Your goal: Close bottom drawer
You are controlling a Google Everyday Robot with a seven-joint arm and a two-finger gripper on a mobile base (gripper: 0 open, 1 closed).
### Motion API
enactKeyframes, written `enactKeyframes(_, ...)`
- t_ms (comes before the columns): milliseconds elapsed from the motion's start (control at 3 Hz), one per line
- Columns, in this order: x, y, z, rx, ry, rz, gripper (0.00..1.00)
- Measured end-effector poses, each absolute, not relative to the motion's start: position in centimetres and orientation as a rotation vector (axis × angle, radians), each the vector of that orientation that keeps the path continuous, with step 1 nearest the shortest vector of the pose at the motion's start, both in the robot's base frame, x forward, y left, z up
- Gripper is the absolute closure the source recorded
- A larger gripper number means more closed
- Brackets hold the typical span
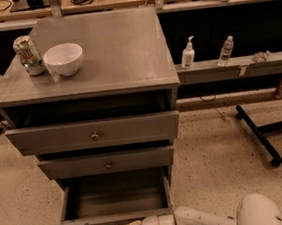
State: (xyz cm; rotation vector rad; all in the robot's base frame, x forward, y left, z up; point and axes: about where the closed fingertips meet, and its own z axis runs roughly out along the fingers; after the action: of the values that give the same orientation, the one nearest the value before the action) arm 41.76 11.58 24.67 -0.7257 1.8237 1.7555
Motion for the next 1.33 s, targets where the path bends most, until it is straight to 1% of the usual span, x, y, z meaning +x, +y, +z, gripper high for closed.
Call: enactKeyframes(1333, 41.9, 10.9, 17.1, -0.485, 2.008, 1.618, 1.0)
